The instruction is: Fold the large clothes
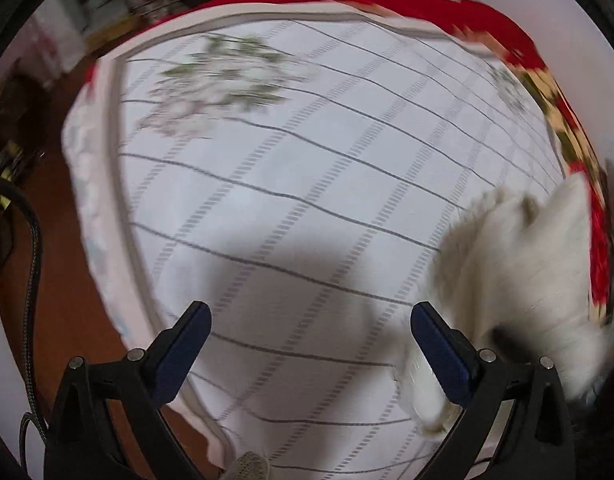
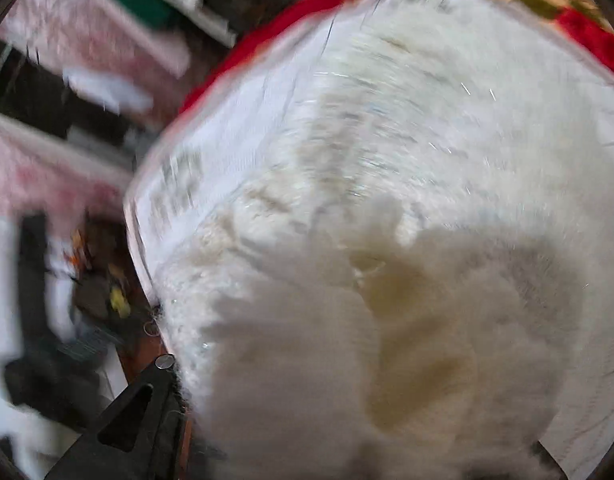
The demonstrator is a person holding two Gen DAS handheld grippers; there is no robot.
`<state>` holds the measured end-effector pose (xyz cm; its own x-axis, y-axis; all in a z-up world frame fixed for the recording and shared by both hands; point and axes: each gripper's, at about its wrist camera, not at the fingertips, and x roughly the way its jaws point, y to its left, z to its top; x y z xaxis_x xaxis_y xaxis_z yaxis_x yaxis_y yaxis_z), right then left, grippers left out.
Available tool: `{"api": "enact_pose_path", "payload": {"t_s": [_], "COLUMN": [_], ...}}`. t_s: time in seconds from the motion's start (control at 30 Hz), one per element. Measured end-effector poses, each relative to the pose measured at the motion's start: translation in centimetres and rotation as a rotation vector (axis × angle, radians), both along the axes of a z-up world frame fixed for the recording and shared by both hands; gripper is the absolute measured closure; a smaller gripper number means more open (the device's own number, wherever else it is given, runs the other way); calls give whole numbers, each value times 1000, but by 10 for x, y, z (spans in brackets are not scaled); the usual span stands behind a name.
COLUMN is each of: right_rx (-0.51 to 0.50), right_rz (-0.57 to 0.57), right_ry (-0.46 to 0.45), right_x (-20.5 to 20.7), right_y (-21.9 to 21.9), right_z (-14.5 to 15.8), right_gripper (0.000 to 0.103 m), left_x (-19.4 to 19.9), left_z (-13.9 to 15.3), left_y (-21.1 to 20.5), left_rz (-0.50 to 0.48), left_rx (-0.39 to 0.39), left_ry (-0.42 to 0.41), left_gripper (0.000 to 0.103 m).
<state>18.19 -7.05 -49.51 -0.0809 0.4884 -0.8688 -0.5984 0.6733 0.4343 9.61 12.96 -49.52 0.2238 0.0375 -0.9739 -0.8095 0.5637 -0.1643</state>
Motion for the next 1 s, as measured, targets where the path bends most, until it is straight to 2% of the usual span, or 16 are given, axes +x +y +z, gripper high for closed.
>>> {"api": "enact_pose_path", "payload": {"t_s": [0.07, 0.17, 0.27, 0.3, 0.33, 0.43, 0.53, 0.7, 0.77, 0.83, 0.87, 0.9, 0.97, 1.0], "right_rx": [-42, -54, 8, 25, 39, 64, 46, -36, -40, -45, -53, -51, -54, -50], "right_rz": [50, 97, 103, 104, 107, 91, 4, -169, -249, -297, -314, -325, -345, -353], "right_ry": [29, -16, 22, 30, 32, 12, 17, 52, 97, 114, 116, 126, 161, 186], "right_x": [-15, -25, -18, -16, -17, -8, 4, 32, 44, 53, 55, 55, 50, 46], "right_y": [6, 7, -7, -14, -23, -47, -93, -162, -185, -197, -201, -204, -210, -212], "right_z": [-22, -9, 25, 34, 47, 84, 105, 90, 76, 67, 63, 59, 51, 46], "right_gripper": [79, 72, 47, 33, 22, 21, 21, 21, 24, 25, 25, 25, 25, 25], "left_x": [-3, -1, 7, 12, 17, 31, 45, 66, 69, 65, 63, 60, 53, 48], "left_z": [4, 22, 44, 46, 53, 59, 42, -23, -49, -60, -57, -52, -41, -35], "left_y": [2, 7, 4, 4, 1, -3, -11, -34, -39, -41, -43, -45, -47, -47], "left_rz": [20, 30, 5, -2, -13, -50, -79, -155, -155, -129, -131, -130, -131, -125], "left_rx": [12, 25, 23, 18, 10, -15, -68, -154, -215, -246, -228, -199, -183, -175], "left_ry": [-9, -58, -116, -132, -156, -193, -181, -87, -62, -80, -92, -94, -115, -128], "left_gripper": [0, 0, 0, 1, 1, 0, 0, 3, 4, 22, 44, 62, 73, 74]}}
